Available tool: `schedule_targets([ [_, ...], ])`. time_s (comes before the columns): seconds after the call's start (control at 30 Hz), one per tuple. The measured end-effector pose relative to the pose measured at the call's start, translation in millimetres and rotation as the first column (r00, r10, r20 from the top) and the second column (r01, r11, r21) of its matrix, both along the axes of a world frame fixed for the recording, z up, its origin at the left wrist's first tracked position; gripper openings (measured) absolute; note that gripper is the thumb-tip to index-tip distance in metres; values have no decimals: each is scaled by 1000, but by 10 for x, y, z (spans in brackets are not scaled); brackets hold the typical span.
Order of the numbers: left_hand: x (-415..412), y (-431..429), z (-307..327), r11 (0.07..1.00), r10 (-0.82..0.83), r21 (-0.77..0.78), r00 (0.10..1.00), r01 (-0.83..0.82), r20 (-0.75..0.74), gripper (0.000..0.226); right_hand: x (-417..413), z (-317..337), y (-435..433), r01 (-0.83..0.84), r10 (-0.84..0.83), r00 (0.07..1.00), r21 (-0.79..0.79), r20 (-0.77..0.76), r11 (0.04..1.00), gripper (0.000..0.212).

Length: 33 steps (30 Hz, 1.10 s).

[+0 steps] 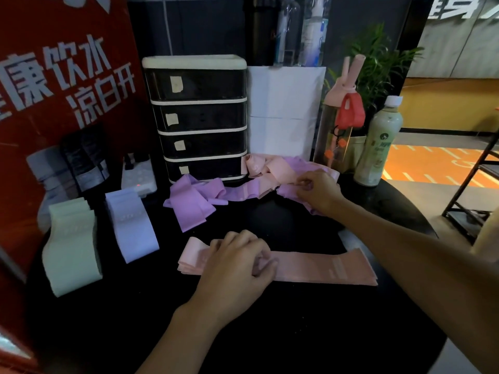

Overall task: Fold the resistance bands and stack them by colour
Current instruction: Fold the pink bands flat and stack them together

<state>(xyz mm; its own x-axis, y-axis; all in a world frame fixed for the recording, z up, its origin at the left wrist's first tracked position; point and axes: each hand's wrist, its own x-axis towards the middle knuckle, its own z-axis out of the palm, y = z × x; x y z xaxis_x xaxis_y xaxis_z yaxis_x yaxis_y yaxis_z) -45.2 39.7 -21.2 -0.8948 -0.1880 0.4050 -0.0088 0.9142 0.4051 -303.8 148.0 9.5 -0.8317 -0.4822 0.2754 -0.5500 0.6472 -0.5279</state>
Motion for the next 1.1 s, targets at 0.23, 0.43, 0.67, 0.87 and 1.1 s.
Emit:
schedule_targets([
  [0.23, 13, 7, 19, 1000, -6, 2, 1000, 6, 8, 18, -13, -5, -56, -19, 20, 1000, -69, 24, 997, 16],
  [0.43, 7, 8, 34, 1000, 2, 7, 1000, -2, 25, 17, 42, 107, -11, -41, 61, 994, -215, 89, 976, 9],
  [0.67, 18, 20, 48, 1000, 3, 12, 1000, -3, 29, 17, 36, 73, 35, -34, 40, 999, -200, 28, 979, 17],
  [0.87, 7, 6, 29, 1000, 8, 2, 1000, -8, 19, 16, 63, 12, -34, -27, 40, 994, -136, 99, 990, 22],
  [1.1, -14, -9, 8, 1000, 1, 2, 1000, -1, 13, 16, 79, 32, -66, 7, -1, 998, -88, 68, 996, 36],
])
